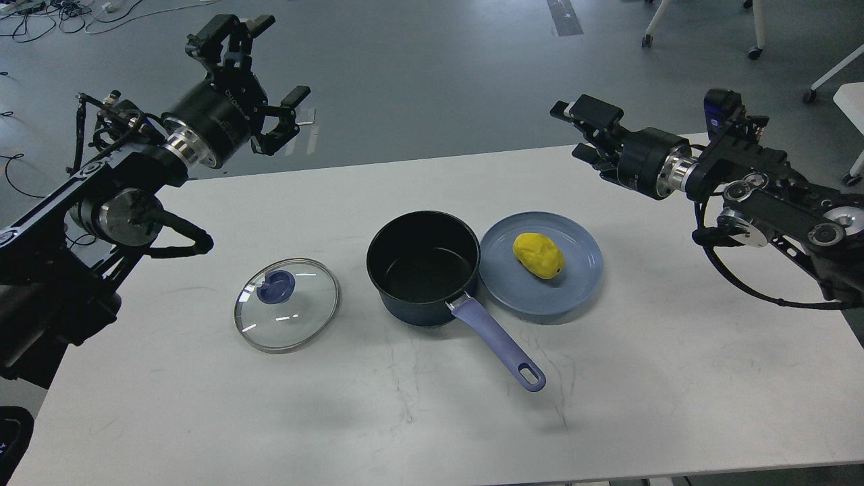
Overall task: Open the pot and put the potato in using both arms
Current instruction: 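Reach the right gripper to the yellow potato and grasp it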
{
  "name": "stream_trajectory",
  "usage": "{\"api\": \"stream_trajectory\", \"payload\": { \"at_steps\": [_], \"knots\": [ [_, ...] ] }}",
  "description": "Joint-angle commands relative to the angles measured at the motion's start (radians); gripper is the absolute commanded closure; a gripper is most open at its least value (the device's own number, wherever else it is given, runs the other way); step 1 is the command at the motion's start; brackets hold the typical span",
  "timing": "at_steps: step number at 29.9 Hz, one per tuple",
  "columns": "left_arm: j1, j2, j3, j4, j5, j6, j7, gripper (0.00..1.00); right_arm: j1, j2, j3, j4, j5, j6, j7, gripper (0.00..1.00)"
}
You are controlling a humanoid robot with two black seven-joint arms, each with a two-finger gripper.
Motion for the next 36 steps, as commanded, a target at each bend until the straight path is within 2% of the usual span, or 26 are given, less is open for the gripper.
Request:
{"api": "stream_trajectory", "payload": {
  "at_steps": [1, 7, 12, 17, 32, 36],
  "knots": [
    [0.025, 0.002, -0.023, -0.003, -0.001, -0.022, 0.001, 0.01, 0.032, -0.007, -0.104, 0.003, -0.245, -0.023, 0.049, 0.00],
    [0.066, -0.015, -0.055, -0.011, 0.002, -0.027, 0.000, 0.01, 0.073, -0.001, -0.217, -0.012, -0.483, -0.080, 0.092, 0.00],
    [0.082, -0.013, -0.055, -0.011, 0.006, -0.025, -0.005, 0.01, 0.080, 0.008, -0.297, -0.051, -0.489, -0.141, 0.095, 0.02],
    [0.089, -0.007, -0.063, -0.011, 0.006, -0.032, -0.008, 0.01, 0.081, 0.071, -0.377, -0.132, -0.491, -0.175, 0.095, 0.02],
    [0.106, 0.062, -0.086, -0.029, 0.003, -0.047, -0.013, 0.01, 0.037, 0.163, -0.411, -0.224, -0.491, -0.218, 0.095, 0.03],
    [0.117, 0.080, -0.086, -0.034, 0.003, -0.067, -0.014, 0.01, 0.038, 0.194, -0.444, -0.224, -0.491, -0.222, 0.095, 0.07]
  ]
}}
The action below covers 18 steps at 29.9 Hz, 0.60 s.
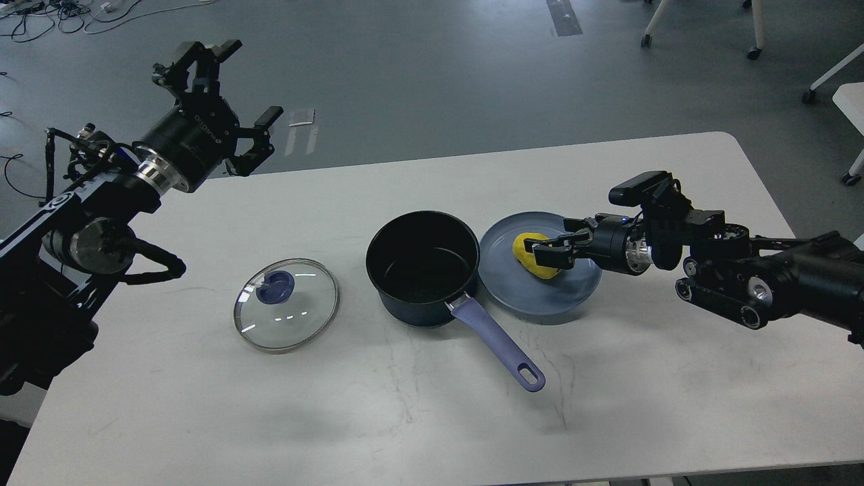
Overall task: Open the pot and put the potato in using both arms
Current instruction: 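Reach the right gripper to the yellow potato and grasp it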
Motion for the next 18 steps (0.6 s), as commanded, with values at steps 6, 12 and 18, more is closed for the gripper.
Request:
{"api": "stream_trajectory", "payload": {
  "at_steps": [6, 12, 18],
  "knots": [
    [0.037, 0.053, -0.023, -0.068, 0.000, -0.018, -0.001, 0.01, 0.001, 0.039, -0.022, -0.008, 0.000, -0.005, 0.000, 0.09],
    [0.038, 0.054, -0.028, -0.069, 0.000, -0.018, -0.001, 0.01, -0.002, 0.041, -0.028, -0.022, 0.000, -0.004, 0.000, 0.18],
    [0.038, 0.054, -0.028, -0.068, 0.000, -0.018, -0.001, 0.01, -0.009, 0.041, -0.033, -0.031, 0.000, -0.004, 0.002, 0.41]
  ]
}}
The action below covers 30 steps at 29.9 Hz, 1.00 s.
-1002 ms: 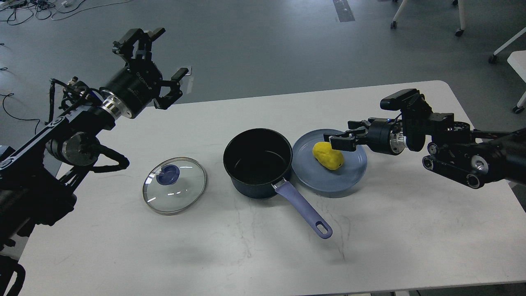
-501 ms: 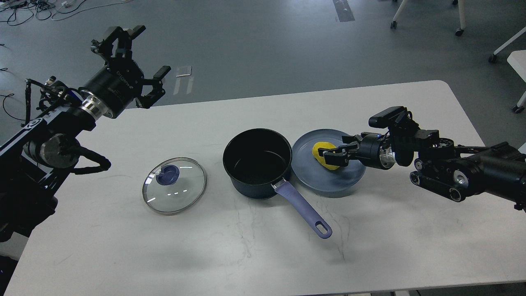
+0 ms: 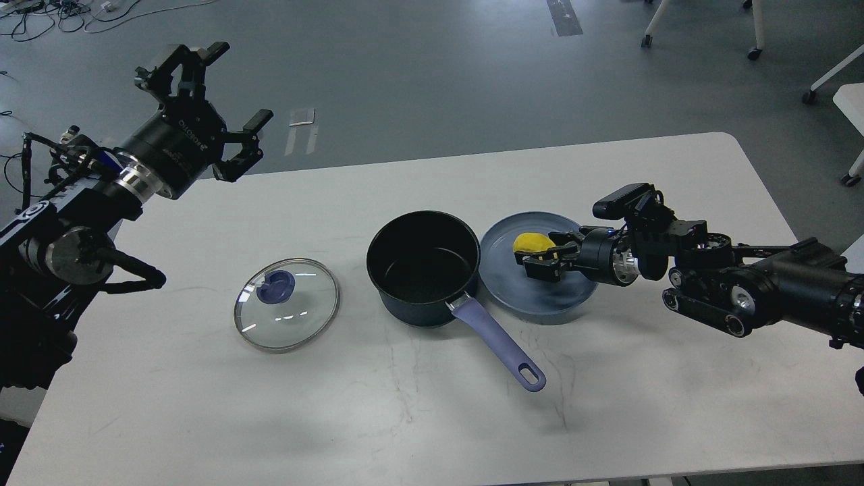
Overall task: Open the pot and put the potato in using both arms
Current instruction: 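Reach the right gripper to the yellow potato and grasp it, then lift the potato and carry it over the saucepan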
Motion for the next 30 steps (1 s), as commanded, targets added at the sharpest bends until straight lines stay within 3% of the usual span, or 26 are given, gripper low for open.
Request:
{"api": "stream_trajectory", "payload": {
  "at_steps": [1, 2, 9, 13, 14, 16, 19, 24, 30],
  "knots": [
    [0.000, 0.000, 0.000, 0.000, 0.000, 0.000, 0.000, 0.01, -0.004, 0.000, -0.002, -0.001, 0.000, 0.000, 0.001, 0.46],
    [0.000, 0.000, 0.000, 0.000, 0.000, 0.000, 0.000, 0.01, -0.004, 0.000, -0.002, -0.001, 0.000, 0.000, 0.001, 0.51],
    [0.000, 0.019, 0.000, 0.000, 0.002, -0.001, 0.000, 0.01, -0.001, 0.026, -0.002, -0.001, 0.000, -0.001, 0.007, 0.58],
    [0.000, 0.020, 0.000, -0.001, 0.002, -0.009, 0.000, 0.01, 0.008, 0.035, -0.002, 0.001, 0.002, 0.000, 0.013, 0.76],
    [0.000, 0.020, 0.000, 0.000, 0.002, -0.009, 0.000, 0.01, 0.010, 0.035, 0.000, 0.002, 0.003, 0.000, 0.012, 0.88],
    [0.000, 0.019, 0.002, -0.001, 0.002, -0.009, 0.000, 0.01, 0.015, 0.034, 0.002, 0.007, 0.005, -0.001, 0.012, 1.00],
    [0.000, 0.019, 0.002, 0.000, 0.003, -0.009, 0.000, 0.01, 0.021, 0.025, 0.009, 0.011, 0.017, -0.018, 0.012, 1.00],
    [0.000, 0.015, 0.005, 0.000, 0.009, -0.009, 0.000, 0.01, 0.045, -0.006, 0.017, 0.031, 0.020, -0.141, 0.012, 1.00],
    [0.000, 0.006, 0.005, 0.000, 0.014, -0.008, 0.000, 0.01, 0.163, -0.054, 0.017, 0.057, 0.017, -0.153, 0.007, 1.00]
  ]
}}
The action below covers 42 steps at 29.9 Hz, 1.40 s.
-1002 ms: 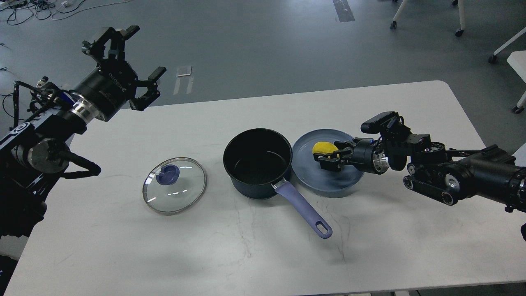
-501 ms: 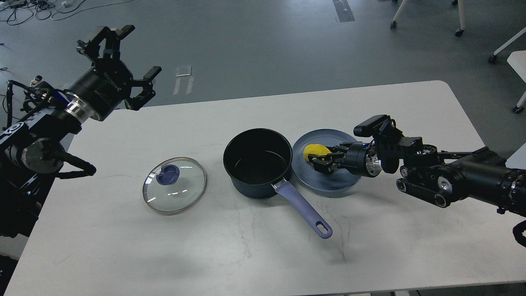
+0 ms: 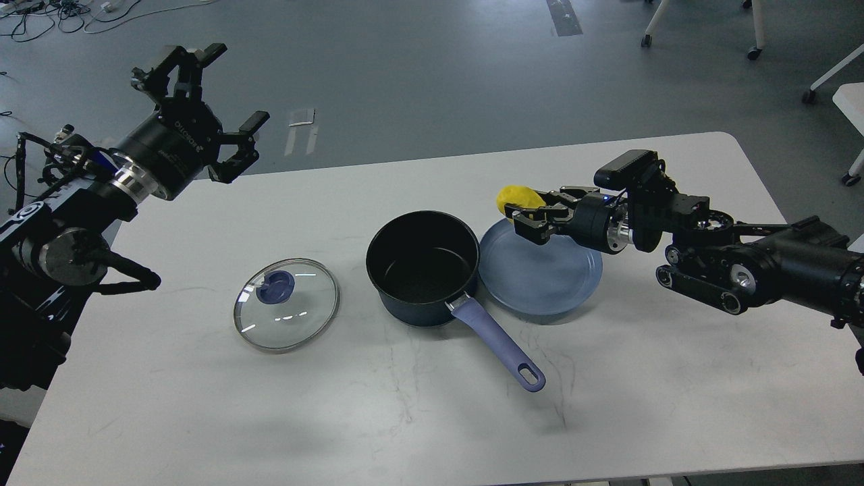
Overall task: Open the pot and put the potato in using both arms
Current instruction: 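Lift the potato and carry it over the saucepan, then open the right gripper to drop the potato into the saucepan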
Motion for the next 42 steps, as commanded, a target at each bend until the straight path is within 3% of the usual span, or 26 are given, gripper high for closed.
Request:
{"api": "stream_trajectory", "payload": {
  "at_steps": [1, 8, 12, 16, 20, 25, 26, 27, 28, 29, 30, 31, 32, 33, 42],
  "knots": [
    [0.000, -0.004, -0.001, 0.000, 0.001, 0.001, 0.002, 0.01, 0.097, -0.028, -0.002, 0.009, -0.004, 0.001, -0.006, 1.00],
    [0.000, -0.009, 0.000, 0.000, 0.003, 0.002, 0.002, 0.01, 0.193, -0.014, -0.011, 0.006, -0.005, 0.000, -0.008, 1.00],
    [-0.001, -0.021, 0.000, 0.000, 0.004, 0.009, 0.002, 0.01, 0.249, 0.110, -0.019, 0.016, -0.007, -0.008, -0.003, 1.00],
    [-0.002, -0.020, 0.002, 0.000, 0.004, 0.009, 0.002, 0.01, 0.277, 0.135, -0.043, 0.016, -0.007, -0.006, 0.002, 1.00],
    [-0.002, -0.020, 0.005, 0.000, 0.004, 0.007, 0.002, 0.01, 0.282, 0.217, -0.129, 0.017, -0.007, -0.006, 0.003, 1.00],
    [-0.002, -0.017, 0.000, 0.000, 0.004, 0.009, 0.002, 0.01, 0.247, 0.231, -0.224, 0.016, -0.004, -0.006, 0.011, 1.00],
    [-0.002, -0.015, -0.001, 0.000, 0.004, 0.009, 0.002, 0.01, 0.224, 0.233, -0.232, 0.013, -0.005, -0.006, 0.018, 0.94],
    [-0.002, -0.014, -0.003, 0.000, 0.004, 0.009, 0.002, 0.01, 0.205, 0.233, -0.231, 0.009, -0.004, -0.012, 0.029, 0.59],
    [-0.002, -0.014, -0.003, 0.000, 0.004, 0.009, 0.002, 0.01, 0.205, 0.233, -0.231, 0.009, -0.004, -0.012, 0.029, 0.59],
    [-0.002, -0.011, -0.003, 0.000, 0.004, 0.006, 0.002, 0.01, 0.190, 0.236, -0.228, 0.002, -0.004, -0.023, 0.041, 0.46],
    [-0.002, -0.009, -0.003, 0.000, 0.004, 0.004, 0.000, 0.01, 0.181, 0.241, -0.228, -0.001, -0.004, -0.031, 0.044, 0.44],
    [-0.002, -0.009, -0.003, 0.000, 0.004, 0.002, 0.000, 0.01, 0.168, 0.260, -0.226, -0.012, -0.002, -0.046, 0.046, 0.33],
    [-0.002, -0.009, -0.003, 0.000, 0.004, 0.002, 0.000, 0.01, 0.161, 0.282, -0.225, -0.027, -0.001, -0.064, 0.046, 0.07],
    [-0.002, -0.009, -0.003, 0.000, 0.004, 0.002, 0.000, 0.01, 0.156, 0.290, -0.223, -0.033, 0.001, -0.071, 0.046, 0.00],
    [-0.002, -0.011, -0.004, 0.000, 0.004, 0.005, 0.002, 0.01, 0.154, 0.291, -0.166, -0.034, 0.123, -0.074, 0.043, 0.00]
  ]
}}
